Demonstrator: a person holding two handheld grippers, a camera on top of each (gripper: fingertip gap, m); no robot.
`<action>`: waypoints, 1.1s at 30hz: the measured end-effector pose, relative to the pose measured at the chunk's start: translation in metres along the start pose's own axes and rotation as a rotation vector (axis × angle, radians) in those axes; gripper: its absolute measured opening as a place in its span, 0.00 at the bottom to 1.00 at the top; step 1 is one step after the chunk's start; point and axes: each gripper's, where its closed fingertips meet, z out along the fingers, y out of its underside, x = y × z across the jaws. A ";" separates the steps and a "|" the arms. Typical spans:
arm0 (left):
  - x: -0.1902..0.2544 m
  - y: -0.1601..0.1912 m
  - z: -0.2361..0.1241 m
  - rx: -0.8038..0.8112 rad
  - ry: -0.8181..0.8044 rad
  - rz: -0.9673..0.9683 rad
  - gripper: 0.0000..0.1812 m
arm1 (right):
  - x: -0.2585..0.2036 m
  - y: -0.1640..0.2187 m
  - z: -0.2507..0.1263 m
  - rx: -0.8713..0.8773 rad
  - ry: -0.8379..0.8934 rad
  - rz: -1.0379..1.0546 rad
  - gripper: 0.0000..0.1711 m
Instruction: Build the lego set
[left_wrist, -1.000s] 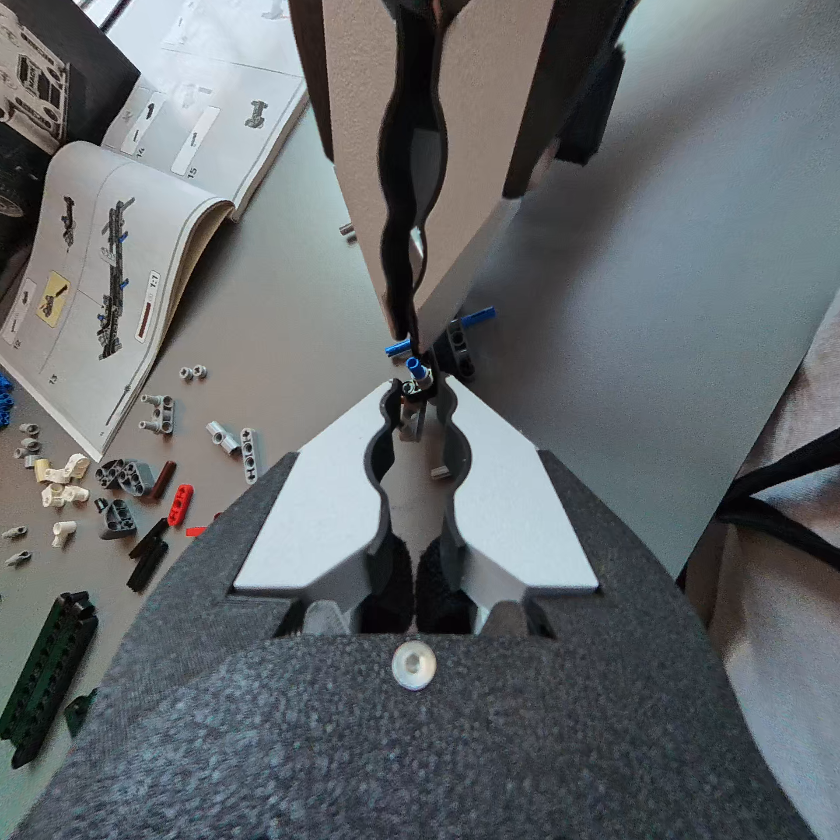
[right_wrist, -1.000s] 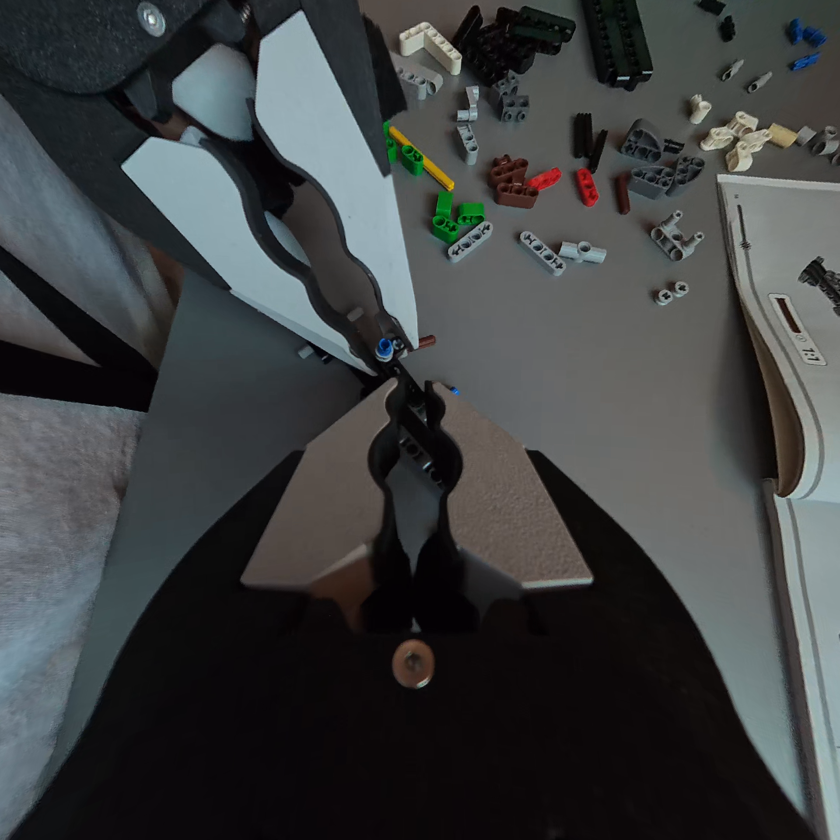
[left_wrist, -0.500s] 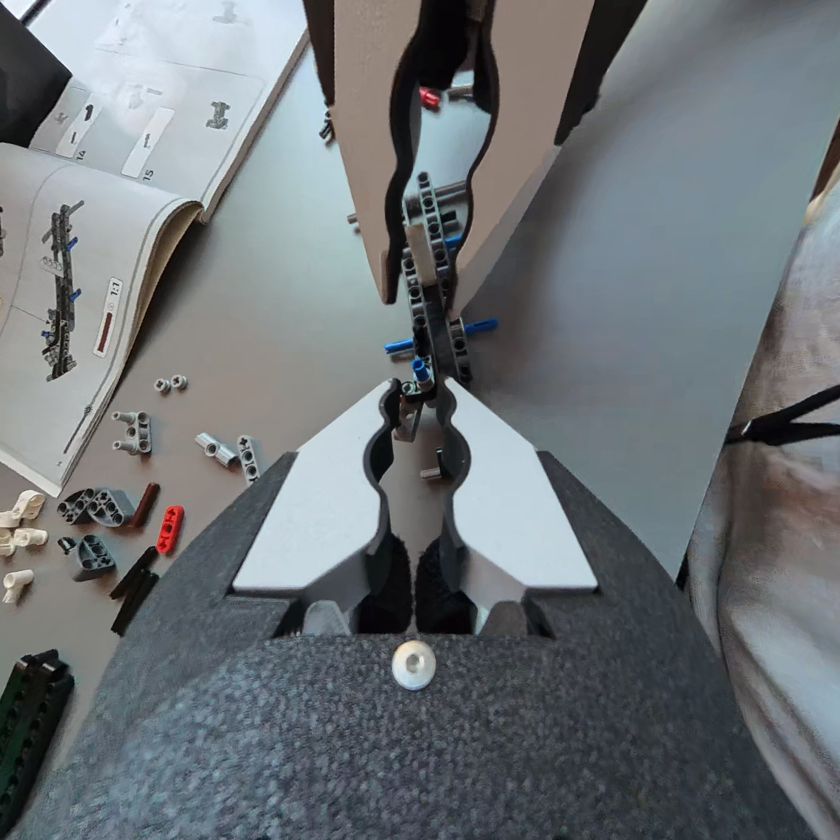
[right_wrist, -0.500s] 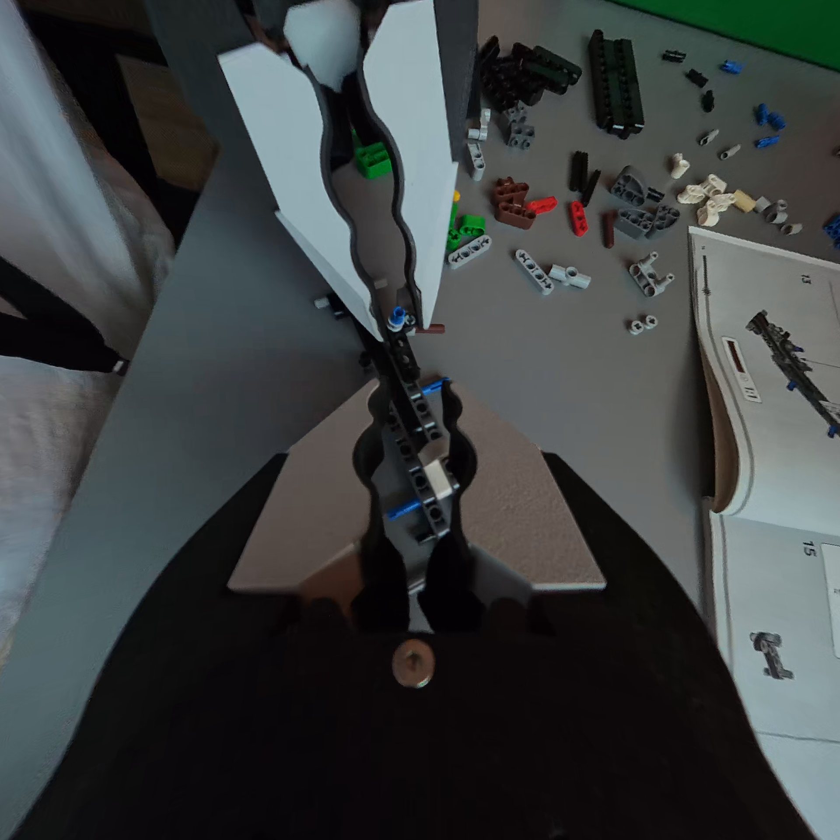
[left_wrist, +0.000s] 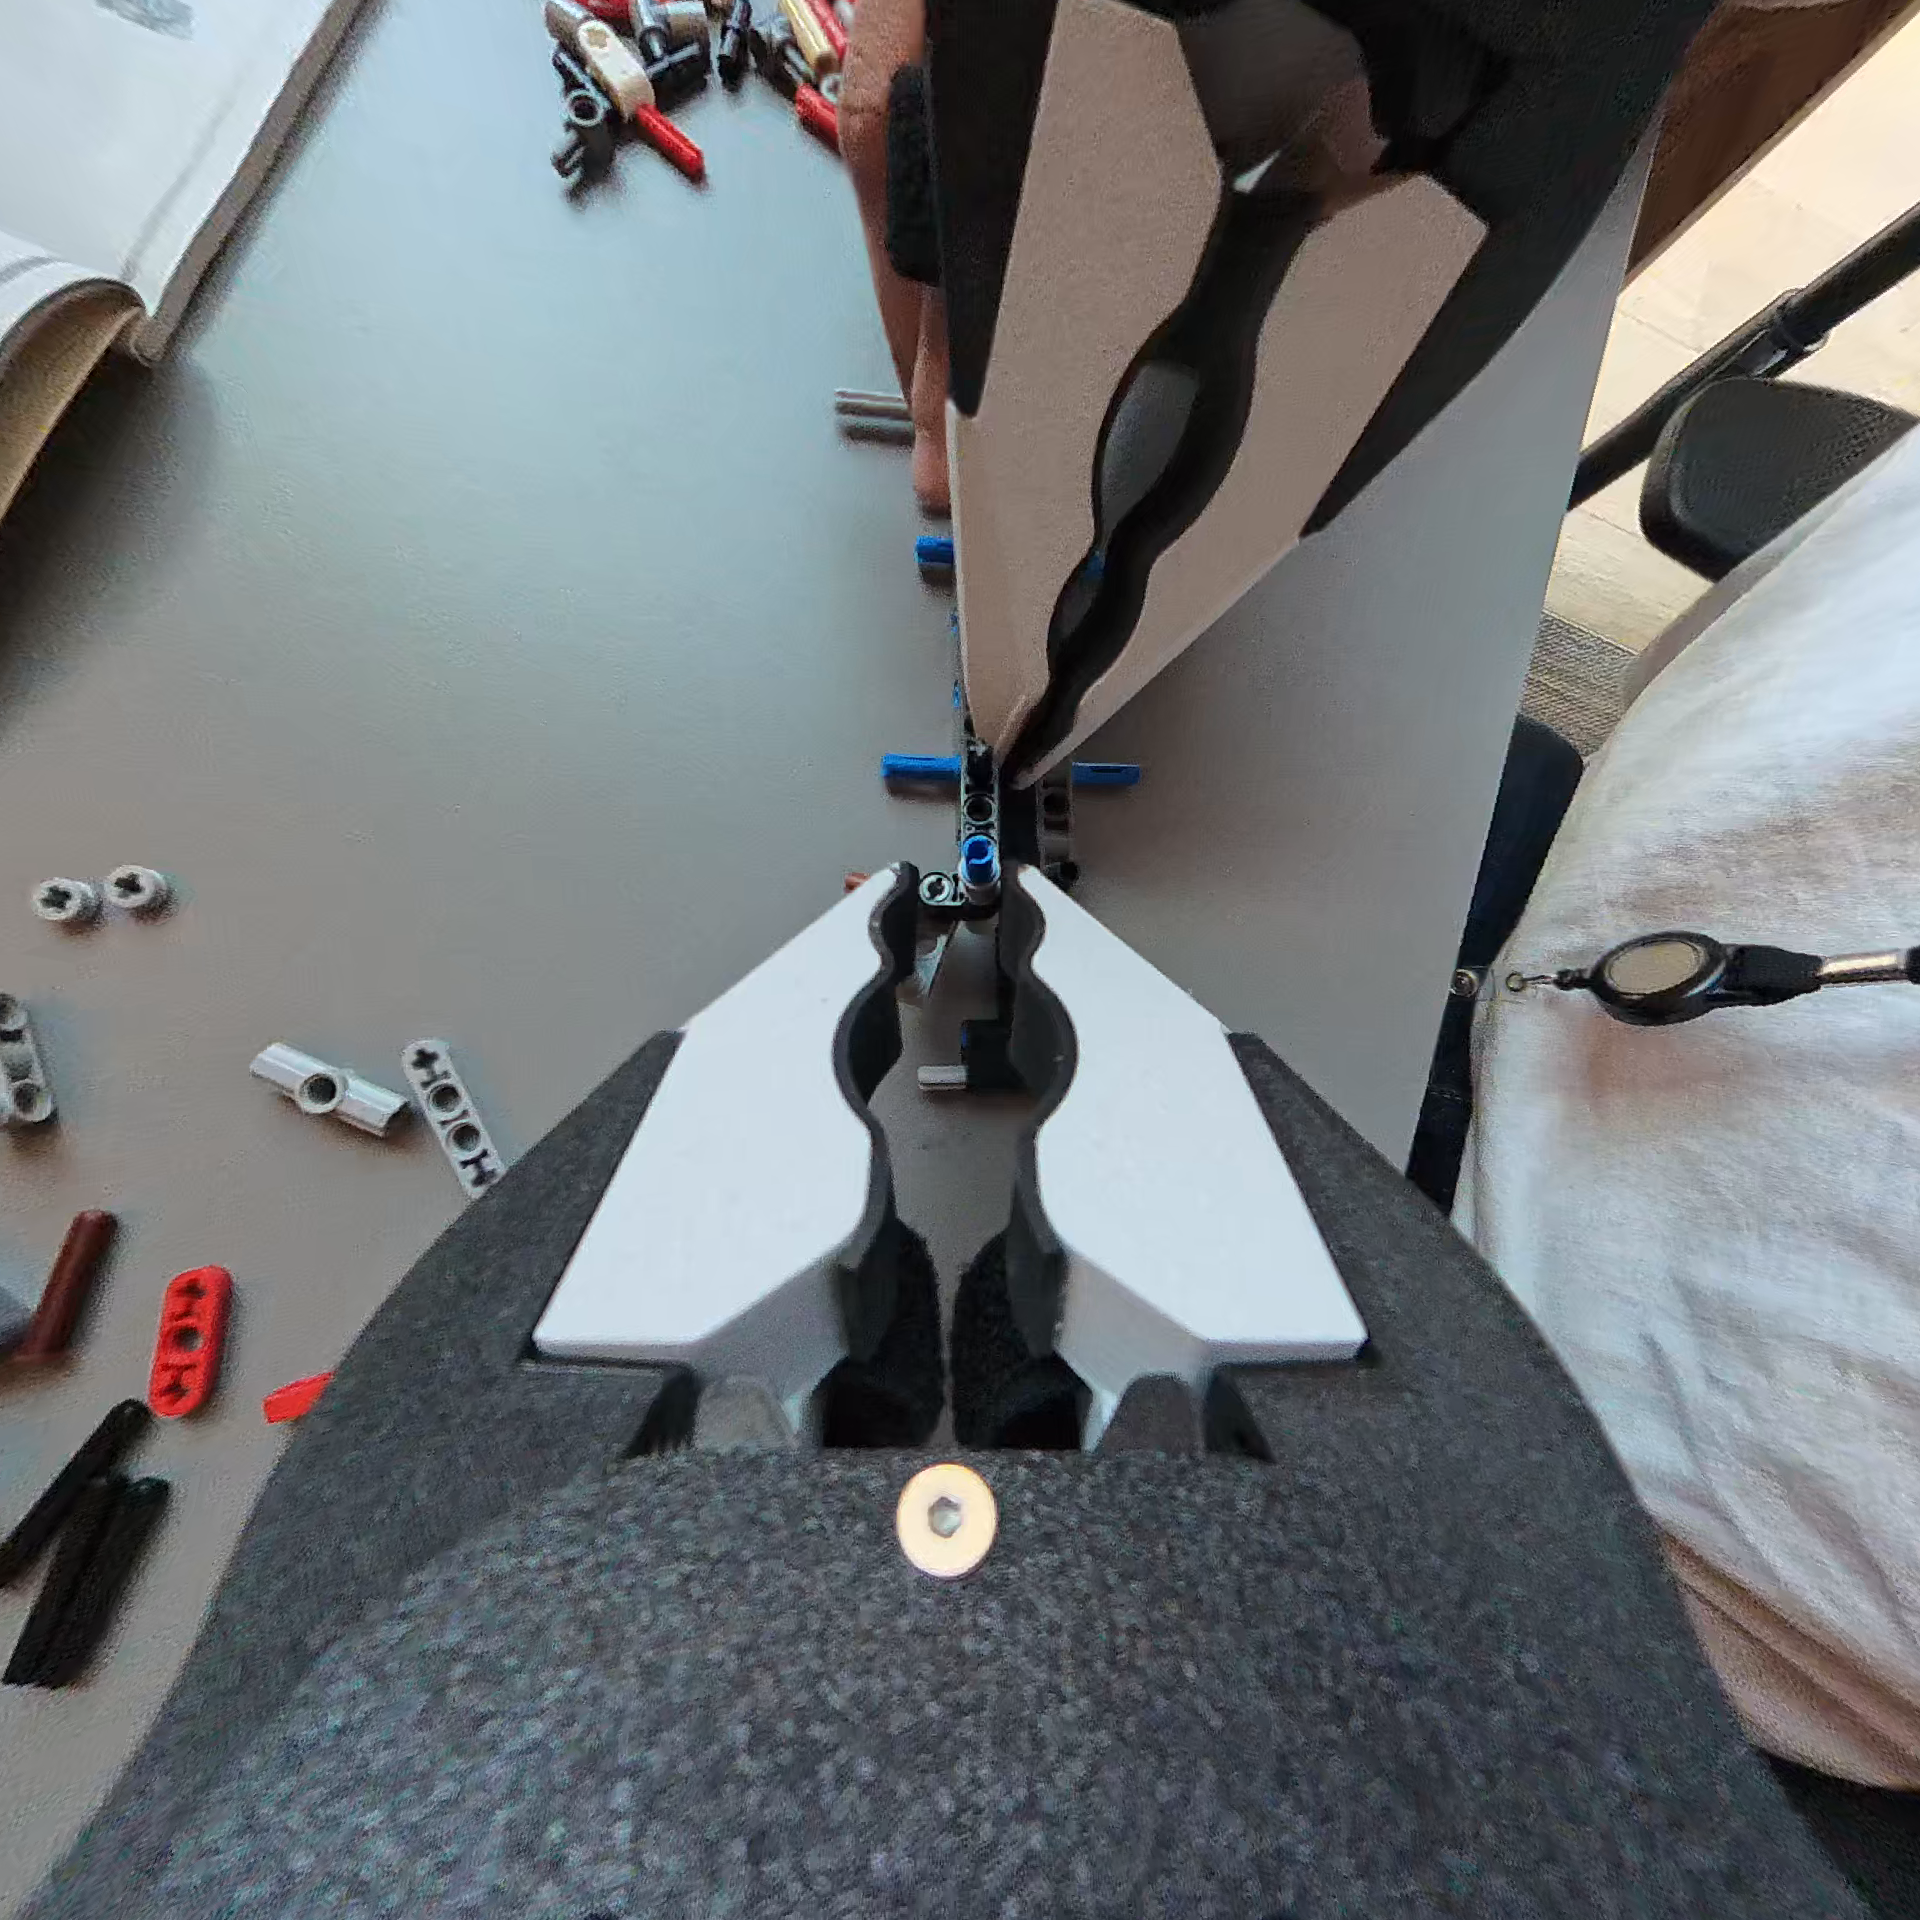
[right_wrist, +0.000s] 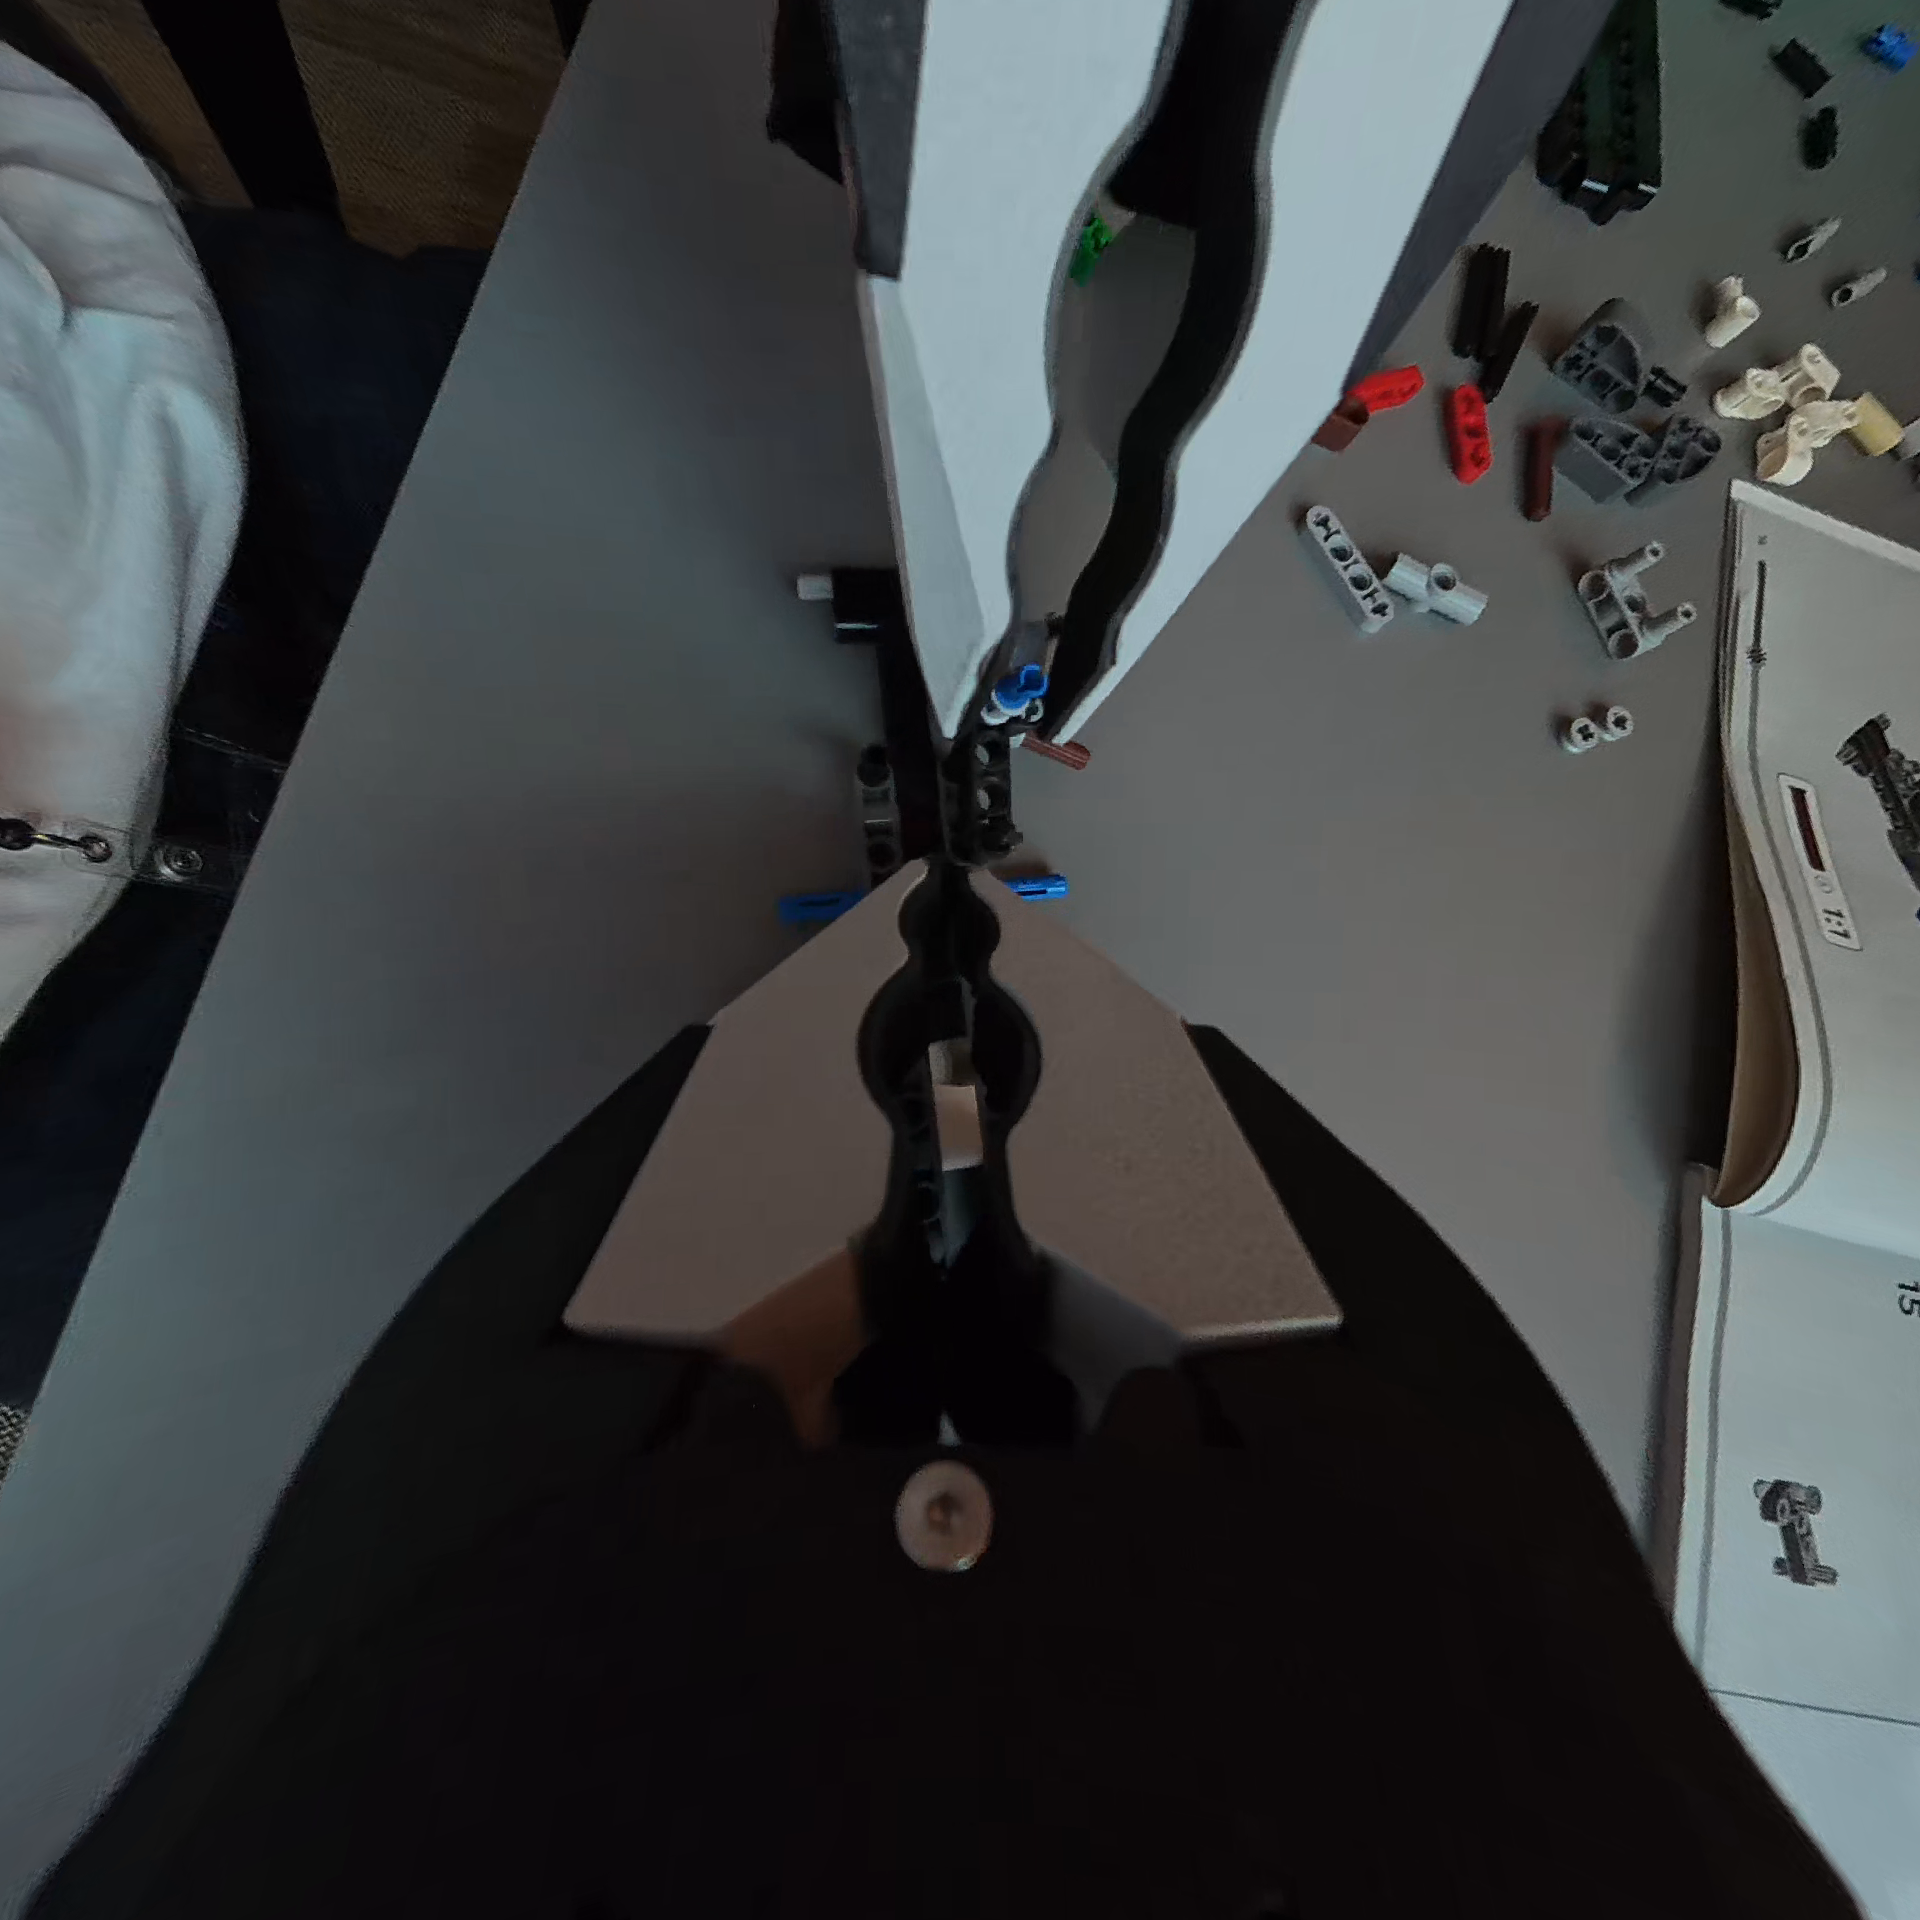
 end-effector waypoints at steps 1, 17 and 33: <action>0.001 0.000 0.000 -0.012 0.020 -0.023 0.07 | -0.001 0.000 0.000 -0.010 0.008 -0.007 0.00; 0.003 -0.006 -0.002 -0.210 -0.144 0.319 0.07 | -0.001 0.003 -0.002 -0.031 0.022 -0.015 0.00; -0.001 -0.018 -0.031 0.190 -0.067 0.056 0.08 | 0.009 -0.005 -0.015 0.046 0.023 0.017 0.05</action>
